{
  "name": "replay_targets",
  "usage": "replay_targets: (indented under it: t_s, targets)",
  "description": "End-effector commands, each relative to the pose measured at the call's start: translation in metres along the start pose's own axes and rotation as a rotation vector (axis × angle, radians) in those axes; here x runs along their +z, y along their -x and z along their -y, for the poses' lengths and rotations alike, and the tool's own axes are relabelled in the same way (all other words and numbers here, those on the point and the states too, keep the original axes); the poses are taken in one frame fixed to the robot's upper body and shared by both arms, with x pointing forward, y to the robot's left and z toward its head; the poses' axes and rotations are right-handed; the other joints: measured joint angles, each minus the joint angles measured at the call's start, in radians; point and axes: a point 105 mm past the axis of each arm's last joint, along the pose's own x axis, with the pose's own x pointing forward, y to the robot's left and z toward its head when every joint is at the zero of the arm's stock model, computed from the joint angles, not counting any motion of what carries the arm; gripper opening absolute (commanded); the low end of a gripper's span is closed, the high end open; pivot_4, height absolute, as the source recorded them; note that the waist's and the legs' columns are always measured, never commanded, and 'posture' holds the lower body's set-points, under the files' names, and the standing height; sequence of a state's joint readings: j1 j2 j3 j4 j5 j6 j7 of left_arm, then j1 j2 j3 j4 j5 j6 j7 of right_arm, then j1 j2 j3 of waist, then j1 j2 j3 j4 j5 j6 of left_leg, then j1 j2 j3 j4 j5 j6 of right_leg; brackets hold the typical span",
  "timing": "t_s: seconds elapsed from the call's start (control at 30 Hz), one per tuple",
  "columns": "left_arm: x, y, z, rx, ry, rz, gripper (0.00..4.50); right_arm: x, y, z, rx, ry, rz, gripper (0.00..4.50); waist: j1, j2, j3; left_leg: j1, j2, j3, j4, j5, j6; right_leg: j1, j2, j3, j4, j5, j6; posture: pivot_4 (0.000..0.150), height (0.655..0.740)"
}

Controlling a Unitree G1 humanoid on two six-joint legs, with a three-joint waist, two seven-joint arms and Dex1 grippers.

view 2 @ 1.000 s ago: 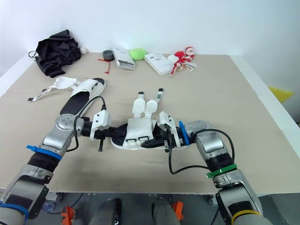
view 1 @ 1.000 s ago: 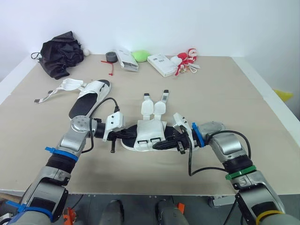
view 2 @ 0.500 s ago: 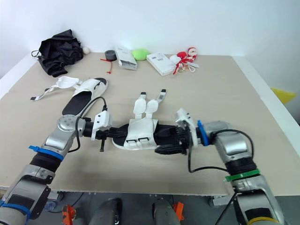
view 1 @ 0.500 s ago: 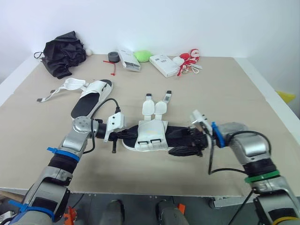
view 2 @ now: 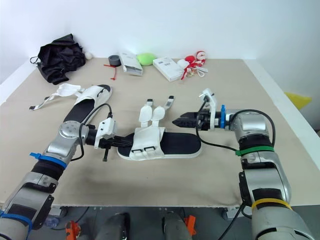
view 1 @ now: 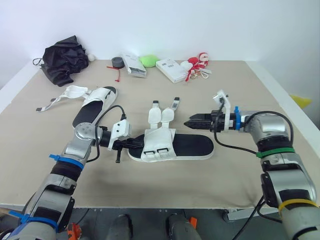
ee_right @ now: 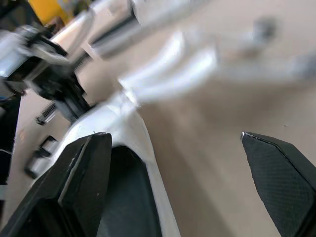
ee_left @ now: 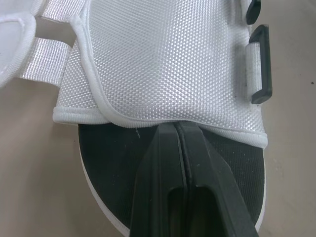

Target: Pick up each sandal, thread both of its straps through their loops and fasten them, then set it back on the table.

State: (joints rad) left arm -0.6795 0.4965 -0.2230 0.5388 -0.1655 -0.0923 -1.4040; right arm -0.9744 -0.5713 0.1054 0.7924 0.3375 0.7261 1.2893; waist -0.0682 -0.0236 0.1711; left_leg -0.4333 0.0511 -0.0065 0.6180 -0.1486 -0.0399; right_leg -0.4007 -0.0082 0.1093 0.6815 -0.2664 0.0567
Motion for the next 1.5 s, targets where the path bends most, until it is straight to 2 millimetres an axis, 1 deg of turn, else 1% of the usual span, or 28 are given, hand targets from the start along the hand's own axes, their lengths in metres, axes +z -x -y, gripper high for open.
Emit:
replay_targets:
  t_s: [0.03,0.13,0.3,0.53,0.67,0.8,0.9,1.03,1.23,1.5]
  targets:
    - [-0.041,-0.006,0.022,-0.061,0.121,-0.126,0.0,0.018,-0.004,-0.002,-0.001,-0.001,0.004,4.48,-0.002,0.001,0.0,0.0,0.0,0.0,0.0,0.0,0.0,0.0,0.0,0.0,0.0,0.0,0.0,0.15,0.738]
    - [-0.04,-0.007,0.021,-0.056,0.121,-0.12,0.0,0.024,-0.012,-0.006,0.029,-0.004,0.001,4.48,-0.004,0.002,-0.001,0.0,0.0,0.0,0.0,0.0,0.0,0.0,0.0,0.0,0.0,0.0,0.0,0.15,0.738]
    - [-0.039,-0.008,0.018,-0.04,0.118,-0.113,0.0,0.041,-0.026,-0.018,0.104,-0.045,0.058,4.48,-0.005,0.002,-0.001,0.001,0.0,0.0,0.001,0.0,0.0,0.001,0.0,0.0,0.0,0.0,0.0,0.15,0.738]
    - [-0.038,-0.01,0.017,-0.036,0.114,-0.106,0.0,0.053,-0.049,-0.024,0.116,-0.082,0.127,4.48,-0.004,0.003,-0.002,0.001,0.0,0.0,0.001,0.0,0.0,0.001,0.0,0.0,0.0,0.001,0.001,0.15,0.738]
    - [-0.038,-0.011,0.018,-0.036,0.113,-0.101,0.0,0.054,-0.064,-0.027,0.116,-0.098,0.145,4.48,-0.004,0.003,-0.002,0.001,-0.001,0.0,0.001,0.0,0.0,0.001,0.0,0.0,0.0,0.001,0.001,0.15,0.738]
    - [-0.033,-0.011,0.02,-0.054,0.097,-0.078,0.0,0.049,-0.071,-0.027,0.12,-0.101,0.144,4.48,-0.004,0.003,-0.002,0.0,-0.001,-0.001,0.001,0.001,0.0,0.001,0.0,0.0,0.0,0.001,0.001,0.15,0.738]
    - [-0.036,-0.008,0.024,-0.078,0.084,-0.093,0.0,0.051,-0.074,-0.027,0.119,-0.119,0.185,4.48,-0.004,0.003,-0.002,0.0,-0.001,-0.001,0.001,0.001,0.0,0.001,0.0,0.0,0.0,0.001,0.001,0.15,0.738]
    - [-0.04,-0.005,0.024,-0.082,0.077,-0.121,0.0,0.064,-0.077,-0.027,0.101,-0.126,0.272,4.48,-0.006,0.003,-0.002,0.0,-0.001,-0.001,0.0,0.001,0.0,0.0,0.0,0.0,0.0,0.0,0.001,0.15,0.738]
    - [-0.039,-0.007,0.023,-0.075,0.076,-0.112,0.0,0.084,-0.077,-0.023,0.053,-0.17,0.423,4.48,-0.007,0.003,-0.002,0.0,-0.001,-0.001,-0.001,0.001,0.001,0.0,0.0,0.0,0.0,0.0,0.001,0.15,0.738]
    - [-0.04,-0.01,0.027,-0.074,0.083,-0.1,0.0,0.089,-0.081,-0.015,-0.043,-0.167,0.466,4.48,-0.007,0.003,-0.002,0.0,-0.001,-0.001,-0.001,0.001,0.001,0.001,0.0,0.0,0.0,0.0,0.001,0.15,0.738]
